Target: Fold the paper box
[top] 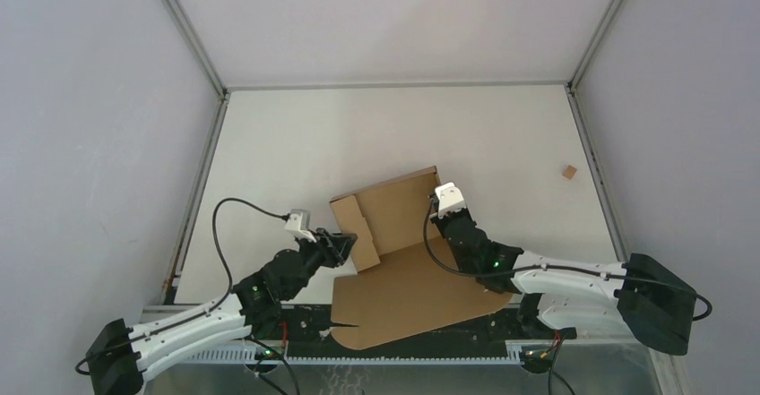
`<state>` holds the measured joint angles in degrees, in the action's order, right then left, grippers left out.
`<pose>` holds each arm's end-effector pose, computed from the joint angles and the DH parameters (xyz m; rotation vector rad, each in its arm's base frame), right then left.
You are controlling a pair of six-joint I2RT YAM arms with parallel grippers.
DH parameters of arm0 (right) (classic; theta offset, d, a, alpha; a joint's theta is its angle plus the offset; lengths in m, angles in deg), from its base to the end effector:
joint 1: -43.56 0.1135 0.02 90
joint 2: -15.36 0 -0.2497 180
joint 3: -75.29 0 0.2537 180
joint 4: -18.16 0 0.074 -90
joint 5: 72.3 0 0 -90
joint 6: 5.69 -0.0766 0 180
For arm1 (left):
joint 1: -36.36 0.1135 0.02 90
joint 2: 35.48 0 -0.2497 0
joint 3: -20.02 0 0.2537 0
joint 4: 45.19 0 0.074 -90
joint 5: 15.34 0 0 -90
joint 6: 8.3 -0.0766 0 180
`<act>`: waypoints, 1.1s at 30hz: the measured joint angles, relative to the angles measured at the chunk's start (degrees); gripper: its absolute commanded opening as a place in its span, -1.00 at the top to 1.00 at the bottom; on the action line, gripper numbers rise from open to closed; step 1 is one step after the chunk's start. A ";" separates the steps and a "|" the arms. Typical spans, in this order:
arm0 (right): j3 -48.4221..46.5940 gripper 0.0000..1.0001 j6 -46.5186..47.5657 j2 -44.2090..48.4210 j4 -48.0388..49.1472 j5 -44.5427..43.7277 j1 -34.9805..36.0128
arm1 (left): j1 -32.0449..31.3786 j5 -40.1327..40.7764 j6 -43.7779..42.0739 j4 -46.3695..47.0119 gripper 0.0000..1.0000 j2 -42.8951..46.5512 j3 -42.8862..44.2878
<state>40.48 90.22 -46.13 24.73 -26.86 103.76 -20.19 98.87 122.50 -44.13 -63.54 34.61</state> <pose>0.1700 0.1887 0.1748 -0.5342 1.7388 -0.0801 0.1292 -0.1386 0.1409 -0.0615 1.8472 -0.8416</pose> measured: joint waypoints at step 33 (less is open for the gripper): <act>-0.02 0.97 0.20 0.76 1.14 0.90 -0.61 | -0.94 -6.71 3.91 -7.34 -0.19 4.26 -0.15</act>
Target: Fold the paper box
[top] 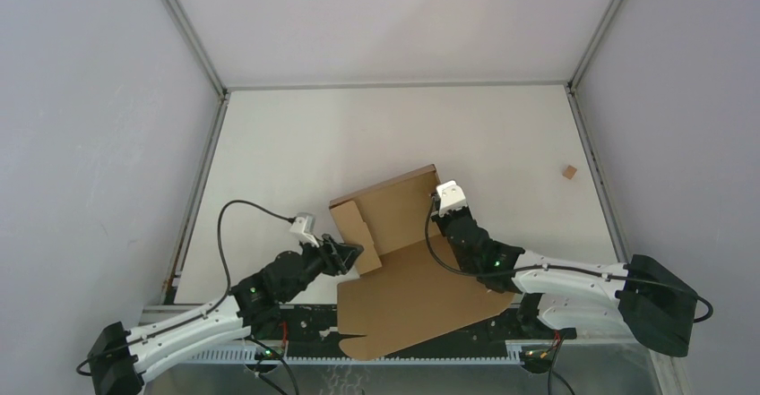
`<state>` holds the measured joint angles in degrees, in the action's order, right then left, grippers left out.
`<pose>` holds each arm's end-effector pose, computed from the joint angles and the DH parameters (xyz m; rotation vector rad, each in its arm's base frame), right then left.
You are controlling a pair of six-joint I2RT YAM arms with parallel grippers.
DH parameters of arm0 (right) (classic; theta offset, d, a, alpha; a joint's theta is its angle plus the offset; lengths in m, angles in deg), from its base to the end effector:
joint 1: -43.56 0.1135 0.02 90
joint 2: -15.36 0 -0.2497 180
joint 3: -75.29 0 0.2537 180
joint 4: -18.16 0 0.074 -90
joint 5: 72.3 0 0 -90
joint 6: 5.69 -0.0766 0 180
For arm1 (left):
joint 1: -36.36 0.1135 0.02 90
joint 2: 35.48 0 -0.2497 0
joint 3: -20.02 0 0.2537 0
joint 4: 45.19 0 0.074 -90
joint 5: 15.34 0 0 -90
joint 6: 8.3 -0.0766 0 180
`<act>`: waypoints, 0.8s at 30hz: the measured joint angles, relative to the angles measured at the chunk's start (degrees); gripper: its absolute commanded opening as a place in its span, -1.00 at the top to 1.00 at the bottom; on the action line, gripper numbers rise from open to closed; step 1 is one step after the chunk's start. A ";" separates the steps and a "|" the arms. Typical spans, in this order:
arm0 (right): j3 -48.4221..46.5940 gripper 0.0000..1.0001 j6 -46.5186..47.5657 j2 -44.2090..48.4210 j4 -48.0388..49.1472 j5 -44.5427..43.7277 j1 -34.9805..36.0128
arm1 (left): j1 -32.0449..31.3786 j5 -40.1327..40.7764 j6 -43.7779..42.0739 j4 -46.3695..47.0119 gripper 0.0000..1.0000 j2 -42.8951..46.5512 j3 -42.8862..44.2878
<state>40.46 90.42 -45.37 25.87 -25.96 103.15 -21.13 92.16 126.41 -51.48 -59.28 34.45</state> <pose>0.1717 0.1880 0.1801 -0.5162 1.7233 -0.0552 0.1180 -0.1423 0.1333 -0.0090 1.9436 -0.9526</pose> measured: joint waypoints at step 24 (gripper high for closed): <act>-0.02 0.97 2.82 4.15 -0.13 -6.01 6.88 | -5.88 10.62 5.27 -13.16 0.28 -1.03 5.73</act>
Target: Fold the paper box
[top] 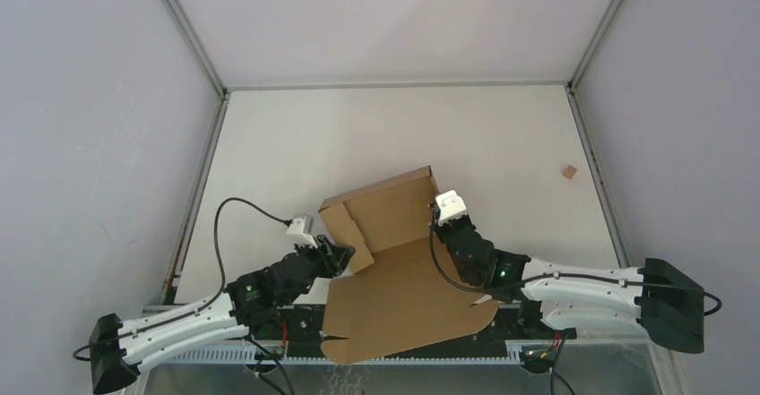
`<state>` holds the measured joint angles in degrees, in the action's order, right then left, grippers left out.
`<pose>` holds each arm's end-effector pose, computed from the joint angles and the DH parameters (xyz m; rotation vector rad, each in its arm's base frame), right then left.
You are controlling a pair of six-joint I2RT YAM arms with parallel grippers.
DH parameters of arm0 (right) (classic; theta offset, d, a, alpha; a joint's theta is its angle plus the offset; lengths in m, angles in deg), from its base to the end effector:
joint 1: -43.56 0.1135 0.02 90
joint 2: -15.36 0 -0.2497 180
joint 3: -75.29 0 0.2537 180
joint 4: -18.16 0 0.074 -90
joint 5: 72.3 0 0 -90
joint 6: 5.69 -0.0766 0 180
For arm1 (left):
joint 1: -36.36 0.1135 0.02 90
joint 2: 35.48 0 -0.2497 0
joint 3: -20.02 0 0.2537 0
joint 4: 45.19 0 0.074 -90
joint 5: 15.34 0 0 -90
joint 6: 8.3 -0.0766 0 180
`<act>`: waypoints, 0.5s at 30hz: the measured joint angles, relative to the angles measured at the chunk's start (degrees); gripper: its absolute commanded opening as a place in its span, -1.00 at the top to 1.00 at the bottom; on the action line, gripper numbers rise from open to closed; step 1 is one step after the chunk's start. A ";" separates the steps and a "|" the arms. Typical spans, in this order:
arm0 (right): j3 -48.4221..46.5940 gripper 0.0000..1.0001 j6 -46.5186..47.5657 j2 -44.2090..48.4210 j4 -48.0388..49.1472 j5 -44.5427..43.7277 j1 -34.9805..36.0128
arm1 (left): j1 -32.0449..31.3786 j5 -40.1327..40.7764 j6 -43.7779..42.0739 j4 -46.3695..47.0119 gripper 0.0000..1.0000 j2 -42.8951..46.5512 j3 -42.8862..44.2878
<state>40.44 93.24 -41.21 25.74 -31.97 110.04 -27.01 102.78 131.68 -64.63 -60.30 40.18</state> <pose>0.1485 0.1949 0.1978 -0.5309 1.6463 -0.0497 0.1109 -0.1407 0.1399 -0.0894 2.0277 -0.8094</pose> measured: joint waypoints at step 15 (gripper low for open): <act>0.00 0.97 2.25 3.52 -0.04 -2.34 4.28 | -0.63 6.29 3.67 -8.17 0.20 -4.00 5.16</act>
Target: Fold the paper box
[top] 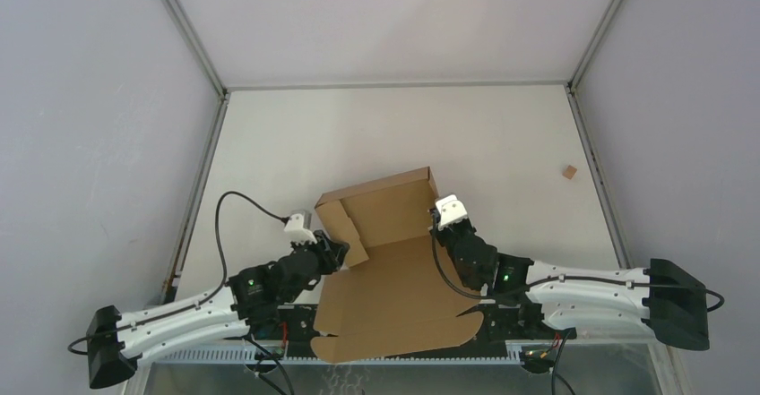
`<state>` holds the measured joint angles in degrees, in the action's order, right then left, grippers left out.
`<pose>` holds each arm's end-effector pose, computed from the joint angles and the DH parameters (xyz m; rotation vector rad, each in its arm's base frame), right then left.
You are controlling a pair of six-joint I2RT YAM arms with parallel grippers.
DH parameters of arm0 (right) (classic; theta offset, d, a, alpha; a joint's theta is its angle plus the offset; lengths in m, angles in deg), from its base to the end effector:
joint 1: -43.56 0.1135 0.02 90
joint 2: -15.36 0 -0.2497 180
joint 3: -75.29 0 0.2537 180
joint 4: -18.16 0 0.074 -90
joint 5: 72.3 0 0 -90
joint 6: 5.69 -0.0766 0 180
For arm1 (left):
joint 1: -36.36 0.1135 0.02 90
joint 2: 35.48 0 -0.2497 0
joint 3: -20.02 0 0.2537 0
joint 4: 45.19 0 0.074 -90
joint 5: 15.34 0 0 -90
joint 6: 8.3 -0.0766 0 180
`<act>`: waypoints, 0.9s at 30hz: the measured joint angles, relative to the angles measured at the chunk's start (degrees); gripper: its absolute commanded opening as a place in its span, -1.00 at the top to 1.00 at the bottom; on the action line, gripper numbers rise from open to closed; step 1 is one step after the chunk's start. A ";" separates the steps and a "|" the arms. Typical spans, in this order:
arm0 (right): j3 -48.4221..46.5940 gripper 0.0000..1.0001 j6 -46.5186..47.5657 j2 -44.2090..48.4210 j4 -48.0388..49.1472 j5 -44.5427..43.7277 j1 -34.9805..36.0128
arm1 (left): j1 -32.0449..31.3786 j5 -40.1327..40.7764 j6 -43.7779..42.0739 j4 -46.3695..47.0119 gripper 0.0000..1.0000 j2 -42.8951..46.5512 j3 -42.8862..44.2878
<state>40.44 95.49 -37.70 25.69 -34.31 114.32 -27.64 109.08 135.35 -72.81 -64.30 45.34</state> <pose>0.1328 0.1972 0.2113 -0.5472 1.5938 -0.0179 0.1143 -0.1355 0.1475 -0.1715 2.0684 -0.6594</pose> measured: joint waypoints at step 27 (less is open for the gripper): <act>-3.13 0.97 -1.11 -3.28 -3.08 -0.57 -1.73 | 0.02 3.10 0.28 -1.53 -0.20 -3.34 1.25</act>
<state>37.31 94.37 -40.97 22.61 -34.88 112.59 -27.62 112.18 135.64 -74.34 -67.65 46.58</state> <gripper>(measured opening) 0.105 0.583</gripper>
